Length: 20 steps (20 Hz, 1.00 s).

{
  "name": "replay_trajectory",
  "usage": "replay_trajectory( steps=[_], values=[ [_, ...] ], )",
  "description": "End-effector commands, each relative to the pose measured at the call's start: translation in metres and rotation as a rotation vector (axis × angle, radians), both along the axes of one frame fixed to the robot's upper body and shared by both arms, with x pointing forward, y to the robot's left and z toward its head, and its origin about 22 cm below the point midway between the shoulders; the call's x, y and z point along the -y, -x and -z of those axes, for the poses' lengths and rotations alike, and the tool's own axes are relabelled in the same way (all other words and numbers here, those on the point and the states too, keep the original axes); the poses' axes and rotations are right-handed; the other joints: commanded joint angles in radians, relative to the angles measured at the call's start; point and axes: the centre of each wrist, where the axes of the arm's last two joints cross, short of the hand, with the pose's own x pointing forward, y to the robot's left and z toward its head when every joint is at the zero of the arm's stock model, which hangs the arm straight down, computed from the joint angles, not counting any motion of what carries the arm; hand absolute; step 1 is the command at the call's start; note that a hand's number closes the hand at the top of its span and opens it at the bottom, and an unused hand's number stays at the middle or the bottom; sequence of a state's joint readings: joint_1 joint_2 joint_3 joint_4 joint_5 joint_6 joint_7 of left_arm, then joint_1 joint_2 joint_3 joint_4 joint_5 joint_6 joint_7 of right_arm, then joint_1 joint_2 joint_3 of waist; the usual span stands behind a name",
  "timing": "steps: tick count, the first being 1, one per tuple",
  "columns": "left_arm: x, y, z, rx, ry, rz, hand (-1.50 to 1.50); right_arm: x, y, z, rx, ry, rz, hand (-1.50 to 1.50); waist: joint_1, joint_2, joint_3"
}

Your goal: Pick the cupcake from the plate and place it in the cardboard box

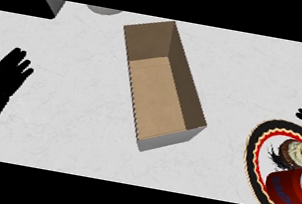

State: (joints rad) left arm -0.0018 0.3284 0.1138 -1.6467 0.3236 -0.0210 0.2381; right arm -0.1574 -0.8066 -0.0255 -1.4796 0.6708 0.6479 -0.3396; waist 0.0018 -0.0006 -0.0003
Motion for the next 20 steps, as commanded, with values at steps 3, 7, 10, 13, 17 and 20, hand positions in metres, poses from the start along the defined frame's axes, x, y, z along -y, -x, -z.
replay_trajectory(
  steps=[3,7,10,13,17,20],
  values=[
    [0.002,0.007,-0.005,-0.003,0.015,0.001,0.0,-0.001,0.001,-0.009,-0.023,0.026,0.007,-1.5,0.0,0.0,0.0],
    [0.012,-0.003,-0.001,0.0,-0.009,-0.001,0.0,-0.017,-0.002,0.007,-0.01,0.047,0.044,-1.5,-0.001,0.0,0.0],
    [0.006,-0.01,-0.016,0.016,-0.011,-0.002,0.0,-0.01,-0.011,0.026,-0.031,0.085,0.035,-1.5,0.003,0.001,0.0],
    [0.015,-0.009,-0.005,-0.01,0.009,0.006,0.0,-0.002,0.004,0.058,-0.041,0.103,0.046,-1.5,0.001,0.001,0.001],
    [0.014,-0.028,-0.017,0.001,-0.006,-0.001,0.0,-0.012,-0.028,0.032,-0.044,0.109,0.034,-1.5,0.003,0.002,0.0],
    [0.011,-0.011,-0.01,0.002,-0.015,0.008,0.0,-0.016,-0.016,0.029,-0.058,0.135,0.031,-1.5,0.001,0.001,0.0]
  ],
)
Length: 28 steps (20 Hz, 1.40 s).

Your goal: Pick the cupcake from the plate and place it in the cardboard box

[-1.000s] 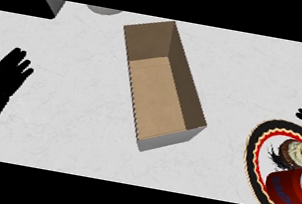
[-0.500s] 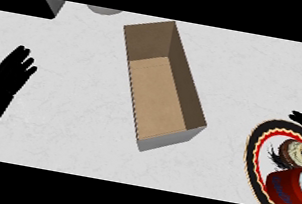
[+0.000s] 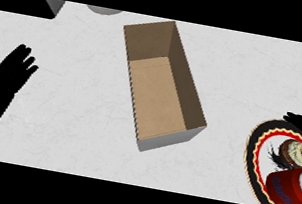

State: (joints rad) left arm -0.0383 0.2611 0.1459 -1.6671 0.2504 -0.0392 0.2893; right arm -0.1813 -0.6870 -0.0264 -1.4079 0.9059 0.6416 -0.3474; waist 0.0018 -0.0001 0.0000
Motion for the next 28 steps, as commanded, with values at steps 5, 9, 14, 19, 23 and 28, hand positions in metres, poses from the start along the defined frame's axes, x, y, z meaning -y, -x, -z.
replay_trajectory(
  steps=[5,9,14,19,23,28],
  values=[
    [-0.016,0.009,0.003,0.005,0.017,-0.014,0.0,-0.001,0.01,0.03,-0.041,0.03,-0.012,-1.5,0.0,0.0,0.0],
    [-0.017,0.004,-0.005,-0.006,0.005,0.001,0.0,0.007,-0.009,0.039,-0.029,0.034,0.0,-1.5,0.004,0.0,0.0],
    [-0.013,0.008,0.016,-0.007,0.016,-0.01,0.0,0.027,-0.006,0.042,-0.034,0.031,0.011,-1.5,0.003,0.001,0.0],
    [-0.011,0.008,0.009,-0.015,0.007,-0.014,0.0,0.012,-0.013,0.037,0.019,0.0,-0.054,1.5,0.001,0.0,0.0],
    [0.008,-0.013,0.012,-0.007,0.003,0.003,0.0,0.001,-0.015,0.051,0.067,-0.047,-0.087,1.5,-0.002,0.001,0.0],
    [-0.009,-0.003,0.002,-0.007,-0.015,-0.002,0.0,-0.004,-0.01,0.055,0.074,-0.027,-0.082,1.5,-0.001,0.0,0.0]
  ],
)
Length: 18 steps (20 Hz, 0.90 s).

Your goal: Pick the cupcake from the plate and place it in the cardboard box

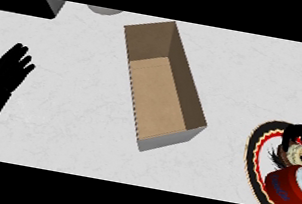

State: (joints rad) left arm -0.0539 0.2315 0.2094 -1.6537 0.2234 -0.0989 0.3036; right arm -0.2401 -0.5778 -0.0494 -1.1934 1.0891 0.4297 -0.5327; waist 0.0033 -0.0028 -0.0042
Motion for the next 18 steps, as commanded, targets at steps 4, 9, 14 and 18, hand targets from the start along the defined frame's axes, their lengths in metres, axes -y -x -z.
replay_trajectory(
  steps=[4,9,14,18],
  values=[
    [0.0,0.001,0.005,-0.016,0.002,0.02,0.0,-0.127,-0.018,0.02,0.01,-0.036,0.097,1.5,0.008,-0.003,0.001],
    [0.011,-0.005,0.0,-0.002,-0.003,0.068,0.0,-0.211,-0.032,0.021,0.023,-0.107,0.22,1.5,0.081,0.007,-0.003],
    [0.025,-0.011,-0.002,0.011,0.004,0.106,0.0,-0.247,-0.045,-0.014,0.169,-0.002,0.396,1.5,0.115,0.001,0.0],
    [0.034,-0.015,0.001,0.002,0.007,0.15,0.0,-0.287,-0.052,-0.055,0.327,0.024,0.48,1.5,0.159,0.006,0.0]
  ],
)
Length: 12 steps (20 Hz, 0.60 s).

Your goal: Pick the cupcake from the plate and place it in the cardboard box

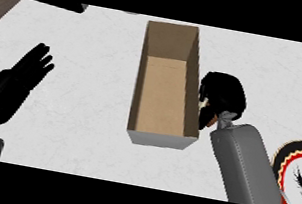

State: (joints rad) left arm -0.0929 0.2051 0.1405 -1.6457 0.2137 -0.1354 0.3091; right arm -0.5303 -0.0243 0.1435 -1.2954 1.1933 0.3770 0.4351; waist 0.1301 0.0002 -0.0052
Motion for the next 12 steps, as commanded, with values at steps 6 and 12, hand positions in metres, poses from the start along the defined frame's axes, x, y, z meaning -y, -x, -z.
replay_trajectory(
  steps=[6,12],
  values=[
    [0.018,-0.015,-0.005,0.003,-0.006,0.063,0.0,-0.098,0.004,-0.104,0.358,0.029,0.188,1.5,0.06,-0.002,-0.001],
    [0.02,-0.021,-0.002,-0.005,-0.011,0.056,0.0,-0.143,0.02,-0.161,0.554,0.017,0.365,1.5,0.047,-0.005,-0.004]
  ],
)
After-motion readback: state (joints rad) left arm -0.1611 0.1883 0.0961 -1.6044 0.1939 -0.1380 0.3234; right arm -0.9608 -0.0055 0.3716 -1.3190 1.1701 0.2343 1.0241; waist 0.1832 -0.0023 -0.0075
